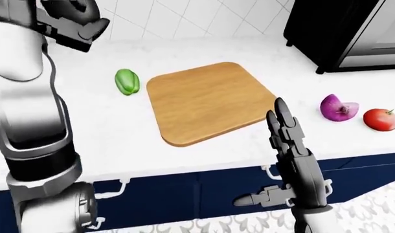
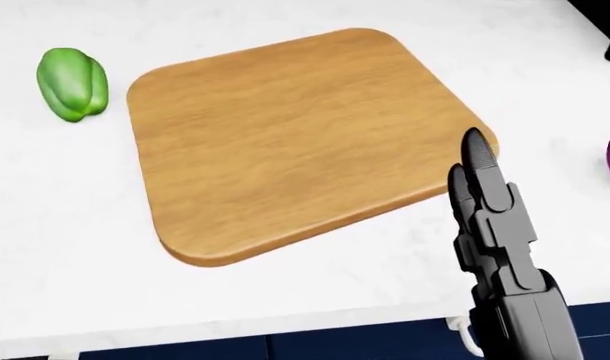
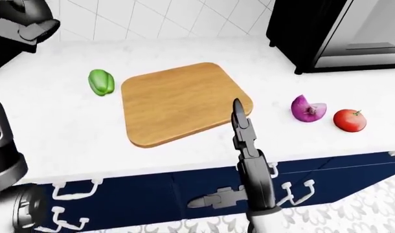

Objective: Place the avocado, onion, tomato and bell pepper on the cutting board.

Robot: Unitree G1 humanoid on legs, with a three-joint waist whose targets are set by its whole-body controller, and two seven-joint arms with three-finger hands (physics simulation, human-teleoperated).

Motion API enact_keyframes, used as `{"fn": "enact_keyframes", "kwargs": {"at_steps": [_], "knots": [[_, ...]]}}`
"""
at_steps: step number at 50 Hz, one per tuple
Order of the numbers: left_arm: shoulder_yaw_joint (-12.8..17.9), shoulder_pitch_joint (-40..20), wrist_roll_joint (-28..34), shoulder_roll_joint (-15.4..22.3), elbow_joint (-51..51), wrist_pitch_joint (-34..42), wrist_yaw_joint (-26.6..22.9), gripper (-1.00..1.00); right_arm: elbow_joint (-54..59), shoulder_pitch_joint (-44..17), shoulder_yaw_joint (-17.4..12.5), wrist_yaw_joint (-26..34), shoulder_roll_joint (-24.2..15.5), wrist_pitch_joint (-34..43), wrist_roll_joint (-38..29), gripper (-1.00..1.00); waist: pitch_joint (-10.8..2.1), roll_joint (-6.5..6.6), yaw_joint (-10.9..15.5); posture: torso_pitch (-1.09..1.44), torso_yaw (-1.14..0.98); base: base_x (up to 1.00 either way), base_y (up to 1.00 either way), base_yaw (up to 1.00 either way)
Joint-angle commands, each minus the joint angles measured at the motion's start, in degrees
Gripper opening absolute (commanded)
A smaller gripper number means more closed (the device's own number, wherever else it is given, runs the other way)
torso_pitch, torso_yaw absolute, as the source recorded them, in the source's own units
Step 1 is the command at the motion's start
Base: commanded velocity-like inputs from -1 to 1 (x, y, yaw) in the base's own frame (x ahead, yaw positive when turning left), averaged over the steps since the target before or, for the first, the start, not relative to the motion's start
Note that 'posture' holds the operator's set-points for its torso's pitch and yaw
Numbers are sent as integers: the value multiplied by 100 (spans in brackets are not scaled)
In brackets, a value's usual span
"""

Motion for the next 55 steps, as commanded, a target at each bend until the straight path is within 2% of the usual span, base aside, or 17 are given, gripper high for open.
{"fn": "enact_keyframes", "kwargs": {"at_steps": [1,3,4,7,12,15,23,27,31,34,49,55], "knots": [[-46,-782,79,91,430,-277,-26,-100,-218,-56,-1,-24,1,-153,19,100,-131,35,0,0,0,0,0,0],[-164,-1397,145,12,1120,-488,17,-100,-193,-68,6,-28,3,-152,16,100,-120,18,2,0,0,0,0,0],[-307,-1688,298,-45,1609,-804,193,-100,-176,-77,10,-30,4,-155,15,100,-118,10,1,0,0,0,0,0],[-639,-2739,706,-387,3205,-1484,474,-100,-144,-105,4,-34,5,-137,22,100,-110,-20,3,0,0,0,0,0],[-784,-4290,1057,-774,5487,-2255,828,-100,-158,-99,2,-39,7,-134,29,100,-131,-74,17,0,0,0,0,0],[-828,-4764,1190,-942,6236,-2557,1050,-100,-140,-107,-14,-42,7,-145,40,100,-117,-85,-9,0,0,0,0,0],[-940,-5239,1400,-1413,6817,-2863,1138,-100,-147,-95,-32,-37,6,-152,48,100,-92,-97,-46,0,0,0,0,0],[-1022,-5120,1538,-1630,7023,-3064,1237,-100,-168,-75,-47,-33,7,-158,56,100,-85,-107,-52,0,0,0,0,0],[-1071,-4955,1642,-1781,7114,-3152,1100,-100,-154,-77,-45,-30,11,-158,55,100,-104,-105,-53,0,0,0,0,0],[-1136,-4746,1783,-1945,7191,-3317,1251,-100,-140,-76,-48,-34,14,-172,54,100,-107,-108,-54,0,0,0,0,0],[-1332,-3440,2391,-2561,5863,-3249,857,-100,-108,-76,-52,-45,17,-196,63,100,-138,-117,-59,0,0,0,0,0],[-1432,-2903,2654,-2845,5684,-3309,985,-100,-140,-53,-72,-44,18,-194,63,100,-164,-124,-49,0,0,0,0,0]]}}
